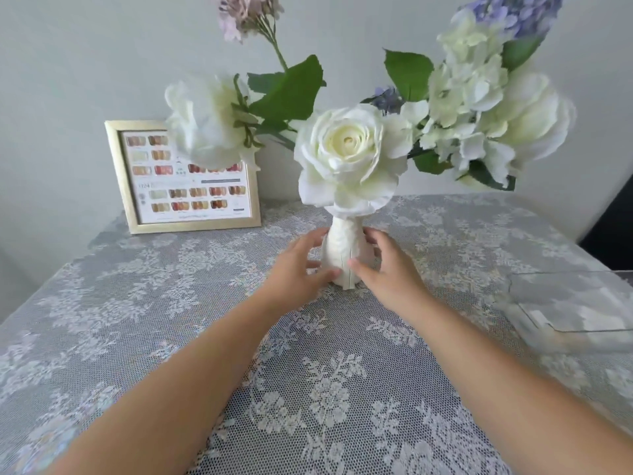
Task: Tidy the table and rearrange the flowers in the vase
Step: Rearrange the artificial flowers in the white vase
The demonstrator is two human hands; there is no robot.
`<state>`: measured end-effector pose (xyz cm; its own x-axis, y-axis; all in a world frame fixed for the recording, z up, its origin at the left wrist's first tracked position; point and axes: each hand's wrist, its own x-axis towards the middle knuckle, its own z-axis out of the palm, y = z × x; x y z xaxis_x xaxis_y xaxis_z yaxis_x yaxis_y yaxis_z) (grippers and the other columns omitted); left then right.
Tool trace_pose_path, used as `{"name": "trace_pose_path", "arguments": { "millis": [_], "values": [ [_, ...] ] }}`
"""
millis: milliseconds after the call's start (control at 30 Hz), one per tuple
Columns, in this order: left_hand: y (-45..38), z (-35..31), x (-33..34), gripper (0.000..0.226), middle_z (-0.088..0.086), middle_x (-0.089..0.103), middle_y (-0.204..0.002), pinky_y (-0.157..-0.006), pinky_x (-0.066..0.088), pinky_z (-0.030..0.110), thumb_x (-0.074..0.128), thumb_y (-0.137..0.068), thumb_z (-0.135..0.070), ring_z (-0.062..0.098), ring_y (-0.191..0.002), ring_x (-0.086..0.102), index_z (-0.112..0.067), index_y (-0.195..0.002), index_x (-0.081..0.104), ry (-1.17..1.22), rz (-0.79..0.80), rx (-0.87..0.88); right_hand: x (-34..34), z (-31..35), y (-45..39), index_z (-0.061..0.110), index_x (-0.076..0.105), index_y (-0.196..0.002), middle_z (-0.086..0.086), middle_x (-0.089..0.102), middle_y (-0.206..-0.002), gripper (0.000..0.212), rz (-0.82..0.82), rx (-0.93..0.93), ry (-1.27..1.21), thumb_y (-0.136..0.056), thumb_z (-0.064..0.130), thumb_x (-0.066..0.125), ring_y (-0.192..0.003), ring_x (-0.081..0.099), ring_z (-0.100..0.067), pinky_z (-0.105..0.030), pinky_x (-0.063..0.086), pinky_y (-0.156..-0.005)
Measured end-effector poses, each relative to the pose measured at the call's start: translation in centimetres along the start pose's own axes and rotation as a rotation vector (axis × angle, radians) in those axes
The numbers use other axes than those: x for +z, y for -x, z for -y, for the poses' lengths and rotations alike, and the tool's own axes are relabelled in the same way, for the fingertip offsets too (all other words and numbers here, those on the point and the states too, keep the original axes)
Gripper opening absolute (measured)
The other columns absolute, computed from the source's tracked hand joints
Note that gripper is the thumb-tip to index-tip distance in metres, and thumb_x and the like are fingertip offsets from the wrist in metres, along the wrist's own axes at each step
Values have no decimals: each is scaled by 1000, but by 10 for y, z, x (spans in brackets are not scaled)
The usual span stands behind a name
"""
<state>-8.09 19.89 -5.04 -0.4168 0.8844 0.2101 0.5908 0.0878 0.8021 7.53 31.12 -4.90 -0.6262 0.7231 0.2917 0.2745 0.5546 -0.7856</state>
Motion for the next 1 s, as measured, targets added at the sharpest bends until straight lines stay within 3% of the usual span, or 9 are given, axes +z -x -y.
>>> {"name": "trace_pose_path", "arguments": {
  "millis": [133, 233, 367, 467, 633, 733, 800, 867, 1000],
  "values": [
    [-18, 2, -4, 69, -6, 51, -138, -62, 56, 20, 72, -85, -33, 3, -92, 66, -40, -144, 36, -46, -5, 26, 5, -3, -17, 32, 37, -140, 10, 52, -131, 60, 10, 12, 38, -86, 41, 63, -102, 53, -3, -5, 36, -67],
    [-37, 3, -4, 70, -3, 50, -137, -63, 47, 14, 71, -86, -33, -3, -78, 64, -37, -146, 35, -143, -32, 27, 11, -5, -36, 31, 33, -144, 8, 47, -142, 62, 10, 38, 73, -89, 42, 59, -114, 53, -11, -24, 45, -85],
    [-63, 3, -3, 70, 6, 49, -141, -81, 53, 31, 69, -88, -30, 8, -79, 69, -31, -148, 33, -220, -48, -5, 20, -6, -62, 32, 26, -147, 4, 40, -149, 62, 0, 71, 65, -93, 37, 55, -121, 53, -17, -27, 46, -87],
    [-82, 6, -2, 70, 4, 48, -143, -76, 49, 30, 67, -90, -32, 10, -81, 68, -30, -150, 31, -270, -51, -34, 25, -7, -78, 33, 23, -149, 3, 36, -151, 61, -5, 107, 34, -96, 33, 52, -110, 56, -13, -17, 46, -71],
    [-112, 11, 0, 68, 4, 49, -141, -81, 43, 30, 68, -88, -28, 10, -78, 67, -30, -148, 35, -265, -60, -46, 28, -10, -104, 26, 22, -151, -1, 32, -154, 60, -9, 133, -12, -98, 22, 48, -132, 43, -22, -35, 41, -101],
    [-125, 15, 1, 70, 4, 49, -143, -94, 47, 39, 68, -87, -28, 24, -103, 65, -30, -149, 34, -233, -64, -70, 29, -14, -117, 28, 19, -151, 2, 29, -155, 60, 3, 142, -32, -98, 23, 47, -132, 43, -21, -33, 42, -100],
    [-130, 18, 3, 71, 5, 47, -144, -101, 45, 44, 67, -88, -29, 28, -112, 62, -30, -150, 33, -211, -84, -85, 30, -18, -124, 30, 21, -150, 2, 30, -155, 59, -11, 157, -44, -98, 26, 47, -121, 49, -17, -32, 49, -89],
    [-134, 22, 6, 69, 8, 46, -144, -102, 44, 45, 65, -90, -29, 30, -113, 61, -29, -151, 32, -202, -103, -89, 33, -22, -130, 32, 22, -149, 3, 32, -154, 58, -21, 169, -63, -98, 27, 48, -112, 51, -13, -25, 47, -77],
    [-141, 27, 12, 65, 10, 47, -141, -91, 45, 33, 61, -94, -29, 23, -106, 61, -29, -151, 31, -172, -158, -86, 36, -27, -141, 36, 22, -148, 6, 31, -155, 58, -29, 184, -60, -97, 28, 48, -111, 53, -16, -19, 46, -75]
  ]
}}
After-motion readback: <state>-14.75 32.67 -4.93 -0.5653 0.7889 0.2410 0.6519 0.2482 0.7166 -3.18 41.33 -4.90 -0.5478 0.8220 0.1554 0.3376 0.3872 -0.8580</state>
